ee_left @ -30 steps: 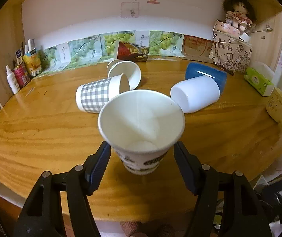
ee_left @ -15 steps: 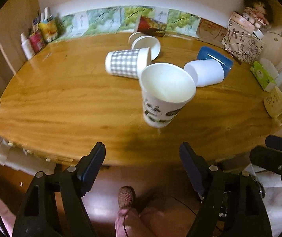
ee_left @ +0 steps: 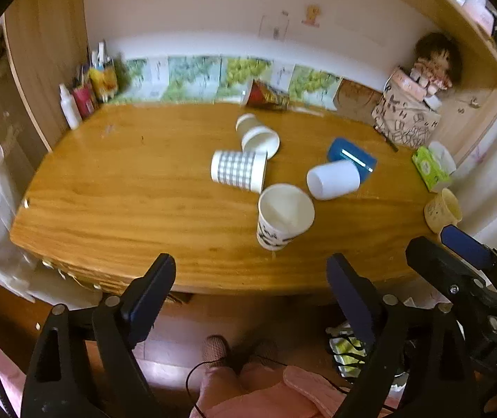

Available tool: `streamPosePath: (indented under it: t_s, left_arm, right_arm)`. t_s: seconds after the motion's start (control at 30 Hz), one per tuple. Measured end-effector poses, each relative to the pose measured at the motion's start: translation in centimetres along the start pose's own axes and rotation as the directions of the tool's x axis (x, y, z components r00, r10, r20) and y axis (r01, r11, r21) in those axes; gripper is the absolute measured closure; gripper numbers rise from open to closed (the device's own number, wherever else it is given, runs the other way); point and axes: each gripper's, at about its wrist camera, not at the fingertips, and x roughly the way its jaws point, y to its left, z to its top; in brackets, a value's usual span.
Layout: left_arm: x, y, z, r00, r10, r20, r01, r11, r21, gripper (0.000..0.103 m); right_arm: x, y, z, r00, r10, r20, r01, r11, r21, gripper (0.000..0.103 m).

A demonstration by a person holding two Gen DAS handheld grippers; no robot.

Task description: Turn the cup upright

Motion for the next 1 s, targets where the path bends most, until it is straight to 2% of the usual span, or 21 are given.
streamPosePath:
  t_s: [0.13, 0.3, 0.37, 0.5, 0.63, 0.83, 1.0]
  left_arm:
    - [-1.6, 0.8, 0.6, 0.999, 0.026, 0.040, -0.026, 1.000, -0.014, 0.012]
    - [-3.7, 1.2, 0.6, 0.993, 0.014, 0.114, -0.010, 0.999, -0.044, 0.009]
    - [-4.9, 0.9, 0.4, 0.982, 0.059, 0.181, -0.053, 0.998, -0.043, 0.003]
    - [-6.4, 0.8, 0.1, 0.956, 0.091, 0.278, -0.082, 0.996, -0.046, 0.003]
    - [-7.6, 1.0, -0.2, 0.920, 0.136, 0.368, -0.116, 0.990, -0.075, 0.003]
    - [-8.9, 0.6, -0.5, 0.874, 0.146, 0.464, -0.135, 0.989, -0.058, 0.002]
    - [-9.4, 0.0, -0.5, 0.853, 0.147, 0.500, -0.154, 0.988, -0.029, 0.001]
  right_arm:
    - [-1.8, 1.3, 0.2, 0.998, 0.016, 0.061, -0.016, 1.000, -0.003, 0.022]
    - [-3.9, 2.5, -0.2, 0.987, -0.037, 0.156, 0.041, 0.999, -0.022, 0.022]
    - [-4.6, 2.8, -0.5, 0.981, -0.053, 0.185, 0.057, 0.998, -0.012, 0.022]
    - [-6.3, 3.0, -1.1, 0.966, -0.066, 0.249, 0.070, 0.998, -0.006, 0.022]
    - [-7.7, 3.3, -2.0, 0.944, -0.095, 0.316, 0.101, 0.995, -0.001, 0.022]
    - [-9.0, 3.5, -2.5, 0.913, -0.145, 0.381, 0.146, 0.989, 0.027, 0.022]
    - [-9.1, 3.1, -2.7, 0.913, -0.123, 0.388, 0.114, 0.992, 0.045, 0.022]
